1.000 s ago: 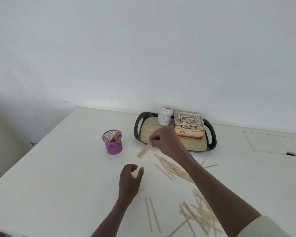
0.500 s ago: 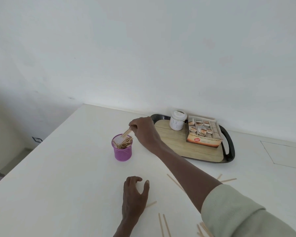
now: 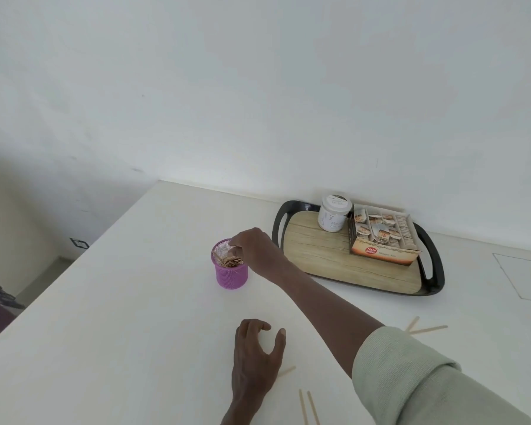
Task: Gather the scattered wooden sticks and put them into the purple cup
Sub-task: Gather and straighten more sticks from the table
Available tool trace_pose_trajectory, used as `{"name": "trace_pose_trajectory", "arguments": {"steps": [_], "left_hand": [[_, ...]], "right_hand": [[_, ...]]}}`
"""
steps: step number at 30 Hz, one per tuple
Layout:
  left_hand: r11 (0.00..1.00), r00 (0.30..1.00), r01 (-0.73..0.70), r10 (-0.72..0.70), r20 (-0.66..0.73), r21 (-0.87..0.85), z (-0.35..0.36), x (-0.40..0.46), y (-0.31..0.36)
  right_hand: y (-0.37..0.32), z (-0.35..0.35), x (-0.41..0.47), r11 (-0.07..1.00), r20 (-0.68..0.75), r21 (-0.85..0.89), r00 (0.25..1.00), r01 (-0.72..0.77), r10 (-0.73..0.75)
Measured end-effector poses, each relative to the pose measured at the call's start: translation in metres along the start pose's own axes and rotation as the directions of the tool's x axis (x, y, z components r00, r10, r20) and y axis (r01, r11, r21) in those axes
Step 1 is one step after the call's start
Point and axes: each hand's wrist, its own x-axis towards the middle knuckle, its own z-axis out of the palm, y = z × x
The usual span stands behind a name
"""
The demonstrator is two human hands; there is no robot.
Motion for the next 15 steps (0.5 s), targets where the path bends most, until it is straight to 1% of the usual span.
{"name": "trace_pose_trajectory", "arguments": {"steps": [1, 3, 5, 7, 12, 15], "left_hand": [[1.000, 1.000, -0.002, 0.002, -0.002, 0.002, 0.000, 0.000, 0.000], [1.000, 1.000, -0.013, 0.013, -0.007, 0.011, 0.000, 0.001, 0.000], [0.999, 1.000, -0.027, 0.027, -0.012, 0.029, 0.001, 0.002, 0.000], [0.999, 0.999, -0.029, 0.029, -0.016, 0.044, 0.000, 0.002, 0.001], [0.998, 1.000, -0.008, 0.008, 0.001, 0.062, -0.002, 0.003, 0.003], [0.998, 0.999, -0.012, 0.010, 0.037, 0.058, -0.005, 0.008, 0.004]], "right_hand": [[0.001, 0.000, -0.002, 1.000, -0.031, 0.017, 0.999, -0.011, 0.012], [0.004, -0.004, -0.006, 0.999, -0.127, 0.049, 0.992, 0.019, -0.013], [0.006, -0.011, -0.015, 0.996, -0.183, 0.090, 0.983, 0.022, -0.005], [0.012, -0.017, -0.026, 0.991, -0.198, 0.134, 0.980, 0.021, 0.005], [0.049, -0.023, -0.072, 0.989, -0.279, 0.146, 0.960, 0.037, 0.005], [0.083, -0.024, -0.115, 0.985, -0.263, 0.169, 0.961, -0.040, 0.084]]}}
